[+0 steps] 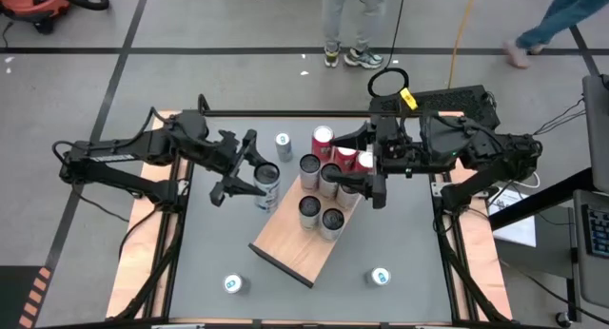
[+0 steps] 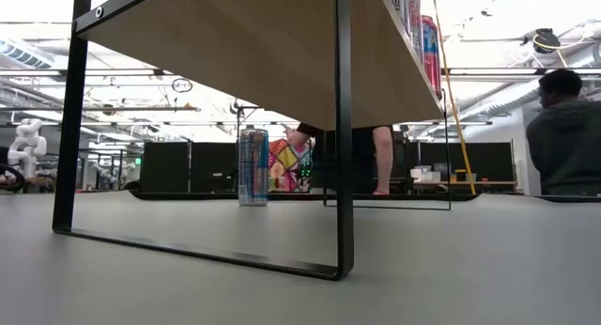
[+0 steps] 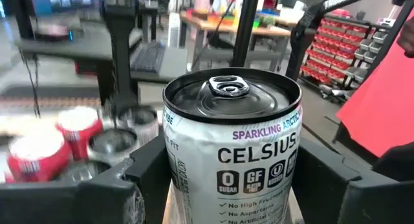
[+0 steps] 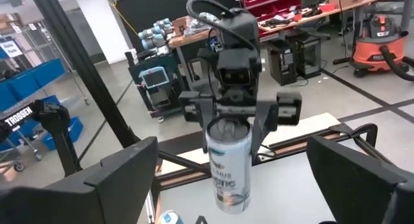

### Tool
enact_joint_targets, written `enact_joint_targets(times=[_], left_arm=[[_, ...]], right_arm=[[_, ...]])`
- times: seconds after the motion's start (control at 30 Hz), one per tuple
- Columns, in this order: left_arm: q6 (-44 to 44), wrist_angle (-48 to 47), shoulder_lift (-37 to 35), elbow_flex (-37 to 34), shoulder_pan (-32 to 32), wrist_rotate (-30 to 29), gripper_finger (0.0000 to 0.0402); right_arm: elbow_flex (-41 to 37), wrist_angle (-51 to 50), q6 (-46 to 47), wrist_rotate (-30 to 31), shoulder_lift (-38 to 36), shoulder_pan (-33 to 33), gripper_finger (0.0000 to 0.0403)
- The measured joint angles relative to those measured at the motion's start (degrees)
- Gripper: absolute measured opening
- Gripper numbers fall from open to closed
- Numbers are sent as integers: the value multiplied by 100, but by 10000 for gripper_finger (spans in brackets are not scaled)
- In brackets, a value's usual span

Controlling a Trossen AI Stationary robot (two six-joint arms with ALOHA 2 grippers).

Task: Place canned beverage on shelf
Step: Put the white blue soda can on the shelf aligned with the other white blue soda cans

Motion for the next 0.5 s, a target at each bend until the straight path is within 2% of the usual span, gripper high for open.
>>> enact_joint_targets(times=[0.2, 0.5], left_arm=[[-228, 2, 22, -2, -28, 24, 249], [633, 106, 20, -221, -15, 101, 249]], right_arm=[[0, 0, -175, -9, 2, 0, 368], [-2, 5, -251, -7, 4, 0, 368]])
